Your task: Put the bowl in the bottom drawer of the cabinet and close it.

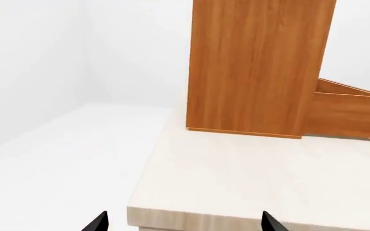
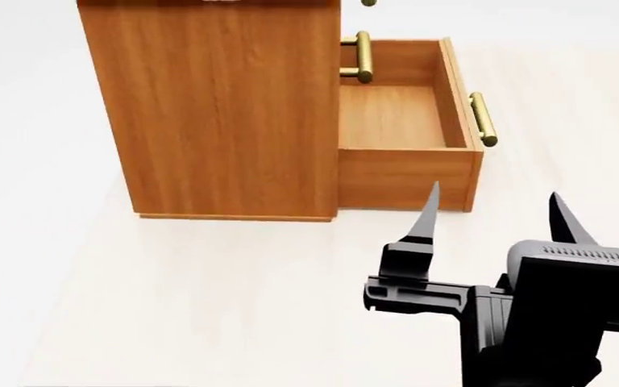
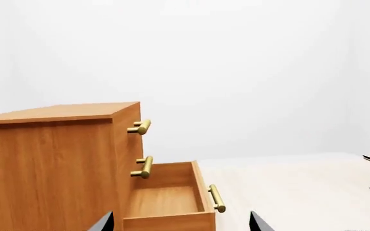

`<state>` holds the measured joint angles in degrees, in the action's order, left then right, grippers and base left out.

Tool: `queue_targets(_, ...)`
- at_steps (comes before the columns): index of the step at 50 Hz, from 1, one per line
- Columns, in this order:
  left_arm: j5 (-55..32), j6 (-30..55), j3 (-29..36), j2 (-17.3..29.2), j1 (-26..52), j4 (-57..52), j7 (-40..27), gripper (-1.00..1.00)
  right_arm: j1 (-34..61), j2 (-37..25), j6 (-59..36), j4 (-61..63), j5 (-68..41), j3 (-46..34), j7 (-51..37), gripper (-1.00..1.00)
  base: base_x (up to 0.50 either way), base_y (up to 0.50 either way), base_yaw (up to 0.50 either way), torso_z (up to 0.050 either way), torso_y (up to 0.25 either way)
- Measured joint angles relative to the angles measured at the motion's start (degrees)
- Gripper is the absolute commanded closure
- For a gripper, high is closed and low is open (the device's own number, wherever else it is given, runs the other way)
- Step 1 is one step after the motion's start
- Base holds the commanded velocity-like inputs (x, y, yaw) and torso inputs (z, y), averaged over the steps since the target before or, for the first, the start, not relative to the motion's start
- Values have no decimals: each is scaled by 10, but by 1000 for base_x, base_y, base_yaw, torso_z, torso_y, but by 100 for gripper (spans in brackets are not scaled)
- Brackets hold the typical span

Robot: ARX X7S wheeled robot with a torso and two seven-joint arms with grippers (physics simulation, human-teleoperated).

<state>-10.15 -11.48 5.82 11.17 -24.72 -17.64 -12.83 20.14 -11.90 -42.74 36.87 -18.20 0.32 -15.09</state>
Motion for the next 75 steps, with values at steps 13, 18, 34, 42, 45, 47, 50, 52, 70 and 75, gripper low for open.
queue_targets(13, -2, 6, 3, 6, -1, -11, -8, -100, -6, -4, 16, -9, -1, -4, 2, -100, 19, 0, 0, 0, 0)
queue_targets(18, -4, 11, 4, 8, -2, -17, -11, -100, -8, -5, 20, -11, -3, -4, 3, -100, 285, 0, 0, 0, 0)
queue_targets(34, -5, 0, 9, 11, 0, -7, -14, -100, -12, -8, 32, -18, -7, -7, 3, -100, 445, 0, 0, 0, 0)
queue_targets(42, -4, -12, 12, 11, 0, 6, -15, -100, -13, -10, 35, -19, -10, -7, 2, -100, 488, 0, 0, 0, 0)
queue_targets(45, -4, -15, 13, 11, 1, 9, -16, -100, -14, -10, 36, -20, -11, -8, 1, -100, 493, 0, 0, 0, 0)
queue_targets(47, -3, -17, 14, 12, 1, 10, -16, -100, -14, -11, 36, -20, -11, -8, 1, -100, 496, 0, 0, 0, 0)
queue_targets(50, -5, -11, 14, 14, 0, 4, -18, -100, -14, -11, 37, -21, -12, -8, 1, -100, 497, 0, 0, 0, 0)
queue_targets(52, -5, -13, 15, 14, 0, 5, -19, -100, -14, -12, 38, -21, -12, -9, 0, -100, 500, 0, 0, 0, 0)
queue_targets(70, -8, -14, 19, 20, 1, 3, -25, -100, -13, -15, 40, -24, -18, -11, -4, -100, 499, 0, 0, 0, 1)
queue_targets(75, -9, -6, 20, 23, 1, -4, -28, -100, -12, -16, 41, -25, -21, -12, -4, -100, 500, 0, 0, 0, 0)
